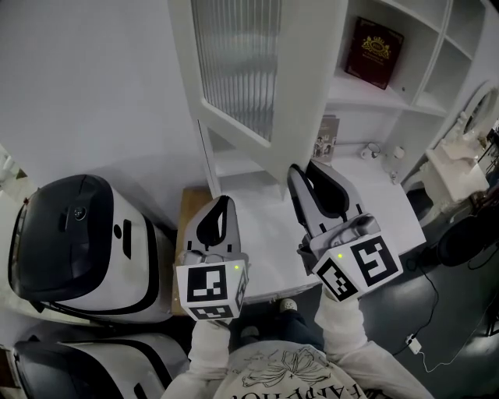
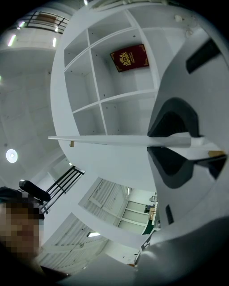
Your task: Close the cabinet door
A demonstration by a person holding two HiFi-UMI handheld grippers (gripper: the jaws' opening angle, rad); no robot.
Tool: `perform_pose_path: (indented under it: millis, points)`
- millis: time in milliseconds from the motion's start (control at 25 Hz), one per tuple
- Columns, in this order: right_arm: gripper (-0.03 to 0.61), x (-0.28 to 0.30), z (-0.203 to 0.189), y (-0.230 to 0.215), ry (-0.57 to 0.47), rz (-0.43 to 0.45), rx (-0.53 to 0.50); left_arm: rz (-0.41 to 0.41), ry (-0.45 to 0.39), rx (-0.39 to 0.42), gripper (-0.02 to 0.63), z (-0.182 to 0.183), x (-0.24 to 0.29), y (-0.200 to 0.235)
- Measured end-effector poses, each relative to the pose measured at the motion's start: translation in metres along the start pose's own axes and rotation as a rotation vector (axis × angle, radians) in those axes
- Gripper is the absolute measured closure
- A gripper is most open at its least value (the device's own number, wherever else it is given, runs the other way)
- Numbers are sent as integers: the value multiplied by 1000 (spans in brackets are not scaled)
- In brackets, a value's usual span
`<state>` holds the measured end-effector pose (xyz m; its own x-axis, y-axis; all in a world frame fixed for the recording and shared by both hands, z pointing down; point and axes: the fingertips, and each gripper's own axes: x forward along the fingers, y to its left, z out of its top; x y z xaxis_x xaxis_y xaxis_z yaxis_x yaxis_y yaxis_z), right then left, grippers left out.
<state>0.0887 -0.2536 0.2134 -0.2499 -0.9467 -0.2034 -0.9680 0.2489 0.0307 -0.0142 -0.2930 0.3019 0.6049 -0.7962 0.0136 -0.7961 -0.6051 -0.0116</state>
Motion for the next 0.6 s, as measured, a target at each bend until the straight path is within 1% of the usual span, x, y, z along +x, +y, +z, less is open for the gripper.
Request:
perform_pose_path:
  millis: [320,600]
  points:
    - [506,7,-3,-37,8,33,14,0,-2,4,606,2,29,-14]
    - [503,15,-7,-67,9,66,20,23,-3,4,606,1,54,-21]
